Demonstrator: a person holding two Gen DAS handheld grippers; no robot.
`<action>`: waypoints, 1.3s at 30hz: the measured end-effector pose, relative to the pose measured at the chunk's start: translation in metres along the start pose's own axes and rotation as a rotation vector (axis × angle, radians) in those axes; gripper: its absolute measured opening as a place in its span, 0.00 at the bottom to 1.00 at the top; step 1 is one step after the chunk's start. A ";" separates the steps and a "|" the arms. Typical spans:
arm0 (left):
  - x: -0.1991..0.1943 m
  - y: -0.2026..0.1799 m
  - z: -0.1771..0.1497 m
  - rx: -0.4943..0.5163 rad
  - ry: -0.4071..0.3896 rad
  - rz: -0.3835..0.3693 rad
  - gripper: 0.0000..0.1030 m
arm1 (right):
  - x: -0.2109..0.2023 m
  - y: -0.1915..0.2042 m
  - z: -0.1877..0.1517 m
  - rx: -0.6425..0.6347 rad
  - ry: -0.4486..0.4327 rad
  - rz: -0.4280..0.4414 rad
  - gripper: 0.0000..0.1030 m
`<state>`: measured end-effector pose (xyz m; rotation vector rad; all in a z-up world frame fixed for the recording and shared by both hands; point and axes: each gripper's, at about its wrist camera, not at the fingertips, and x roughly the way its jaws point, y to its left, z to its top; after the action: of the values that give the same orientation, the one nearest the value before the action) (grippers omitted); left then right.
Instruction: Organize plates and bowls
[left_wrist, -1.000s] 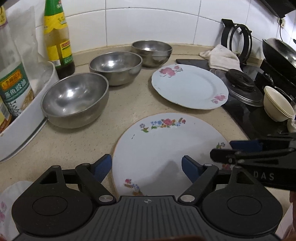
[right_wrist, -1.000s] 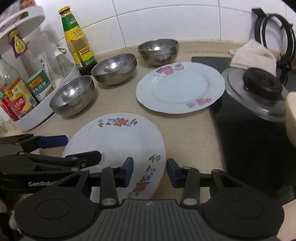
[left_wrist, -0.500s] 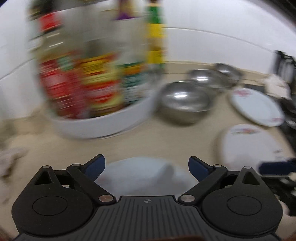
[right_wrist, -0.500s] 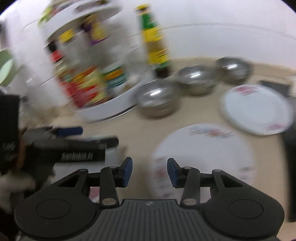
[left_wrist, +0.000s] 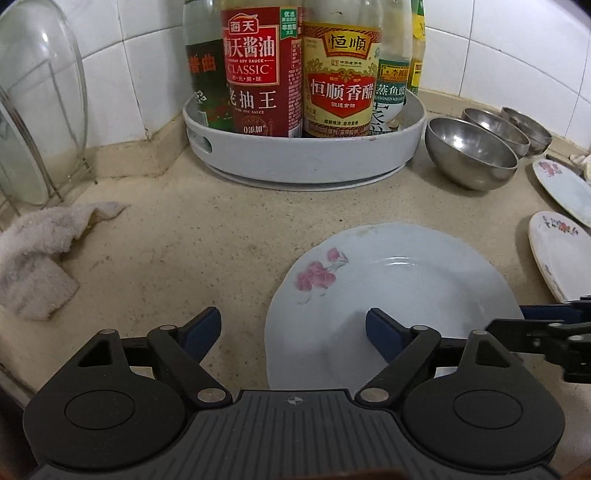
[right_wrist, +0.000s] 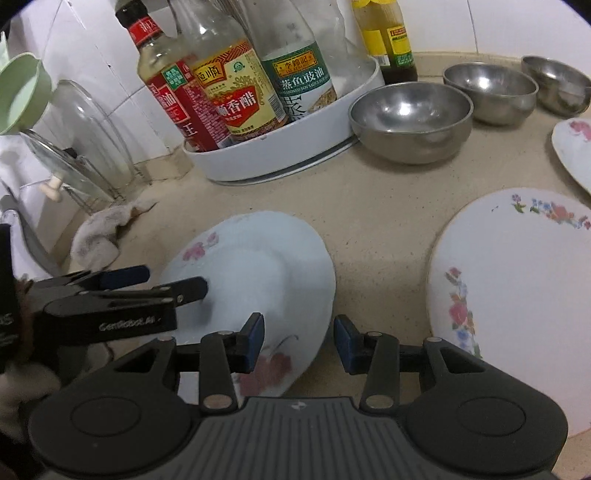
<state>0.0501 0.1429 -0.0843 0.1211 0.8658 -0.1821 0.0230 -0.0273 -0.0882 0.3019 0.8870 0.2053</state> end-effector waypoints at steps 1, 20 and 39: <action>-0.001 0.001 -0.004 -0.007 -0.007 -0.011 0.88 | 0.001 0.003 0.000 -0.007 -0.009 -0.008 0.39; -0.005 0.007 -0.018 -0.069 -0.093 -0.131 0.65 | 0.005 0.020 -0.011 -0.171 -0.065 -0.046 0.51; -0.024 -0.006 -0.052 -0.052 -0.169 -0.142 0.74 | -0.014 -0.005 -0.029 -0.071 -0.109 0.050 0.44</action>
<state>-0.0051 0.1490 -0.0993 -0.0048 0.7102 -0.2979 -0.0080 -0.0308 -0.0969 0.2675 0.7635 0.2640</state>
